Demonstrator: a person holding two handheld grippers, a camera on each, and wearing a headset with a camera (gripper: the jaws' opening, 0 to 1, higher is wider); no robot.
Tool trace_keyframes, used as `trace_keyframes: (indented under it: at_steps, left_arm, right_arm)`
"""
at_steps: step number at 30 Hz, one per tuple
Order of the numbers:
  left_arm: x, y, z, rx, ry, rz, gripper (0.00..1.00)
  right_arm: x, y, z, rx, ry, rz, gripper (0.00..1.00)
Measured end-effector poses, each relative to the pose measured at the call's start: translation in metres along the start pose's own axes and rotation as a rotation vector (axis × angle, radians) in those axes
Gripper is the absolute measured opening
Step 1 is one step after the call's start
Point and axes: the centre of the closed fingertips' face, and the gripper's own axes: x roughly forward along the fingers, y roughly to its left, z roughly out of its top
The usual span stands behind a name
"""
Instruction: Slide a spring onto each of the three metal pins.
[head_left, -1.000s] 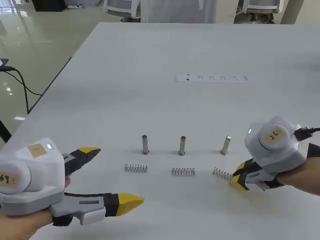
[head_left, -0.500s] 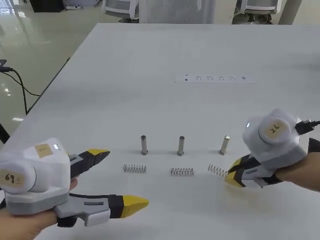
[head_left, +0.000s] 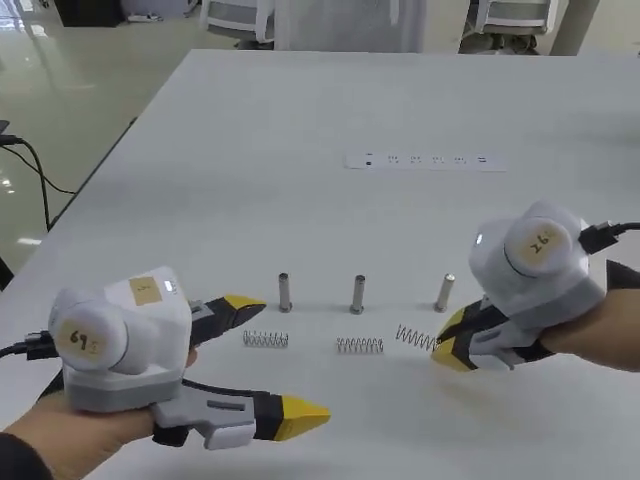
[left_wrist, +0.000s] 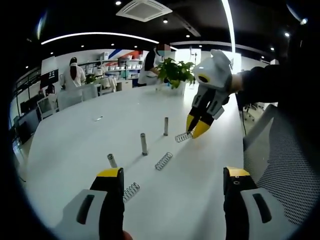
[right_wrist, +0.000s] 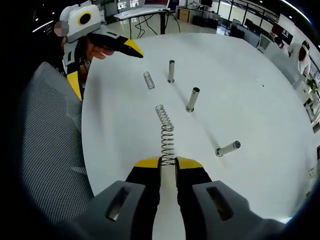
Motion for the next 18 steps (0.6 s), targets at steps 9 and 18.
trace_keyframes:
  at_steps: [9,18]
  left_arm:
    - [0.016,-0.007,0.008,0.062,0.0,-0.053,0.73]
    - [0.031,-0.018,0.009,0.099,0.007,-0.101,0.68]
  right_arm:
    - [-0.004,0.007,0.013,-0.033,0.0,0.013,0.13]
    - [-0.004,0.016,0.018,-0.071,0.004,0.031,0.13]
